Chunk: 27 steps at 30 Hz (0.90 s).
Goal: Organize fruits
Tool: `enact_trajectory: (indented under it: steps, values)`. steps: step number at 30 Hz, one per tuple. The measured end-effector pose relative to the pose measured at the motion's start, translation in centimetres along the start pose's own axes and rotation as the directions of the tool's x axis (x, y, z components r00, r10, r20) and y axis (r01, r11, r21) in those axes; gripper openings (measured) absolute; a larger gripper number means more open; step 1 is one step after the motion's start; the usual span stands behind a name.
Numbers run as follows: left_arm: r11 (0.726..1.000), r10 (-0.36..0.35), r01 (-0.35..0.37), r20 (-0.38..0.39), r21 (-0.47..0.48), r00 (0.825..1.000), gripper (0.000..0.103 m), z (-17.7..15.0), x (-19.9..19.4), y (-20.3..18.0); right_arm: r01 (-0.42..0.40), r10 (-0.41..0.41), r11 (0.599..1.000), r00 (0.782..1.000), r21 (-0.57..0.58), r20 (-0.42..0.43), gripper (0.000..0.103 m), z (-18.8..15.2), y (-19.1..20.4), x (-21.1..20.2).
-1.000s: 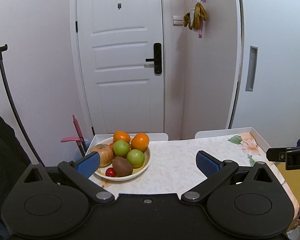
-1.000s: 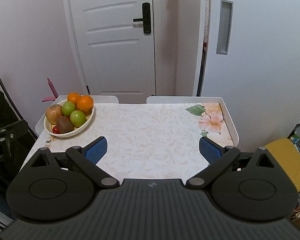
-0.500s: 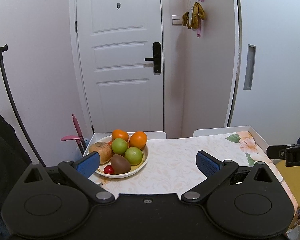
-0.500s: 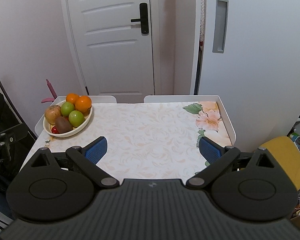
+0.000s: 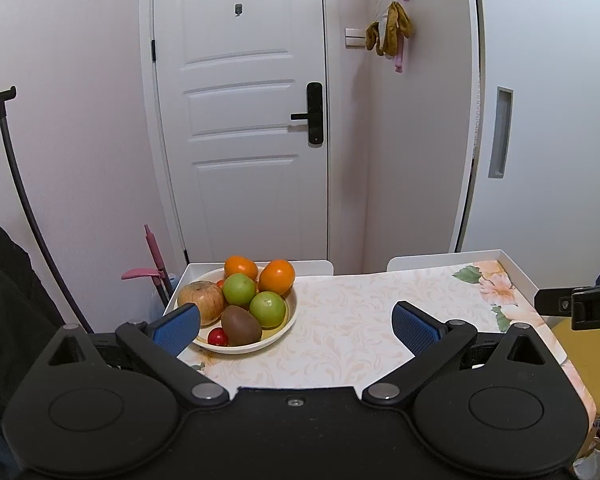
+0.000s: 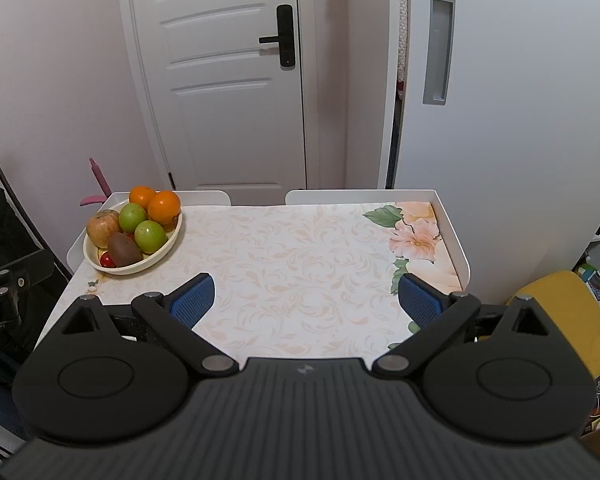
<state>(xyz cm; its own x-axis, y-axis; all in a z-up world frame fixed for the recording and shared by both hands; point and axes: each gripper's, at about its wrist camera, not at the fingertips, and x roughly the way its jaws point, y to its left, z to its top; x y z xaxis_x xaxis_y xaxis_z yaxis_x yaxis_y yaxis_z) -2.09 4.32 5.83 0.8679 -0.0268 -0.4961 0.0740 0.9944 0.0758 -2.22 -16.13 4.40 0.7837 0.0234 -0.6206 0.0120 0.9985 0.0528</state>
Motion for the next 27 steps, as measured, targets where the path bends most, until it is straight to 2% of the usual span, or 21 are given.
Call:
enact_trajectory:
  steps: [27]
  values:
    - [1.000, 0.000, 0.000, -0.001, -0.021, 1.000, 0.103, 0.26, 0.29, 0.29, 0.005, -0.005, 1.000, 1.000, 0.008, -0.008, 0.103, 0.06, 0.01, 0.60]
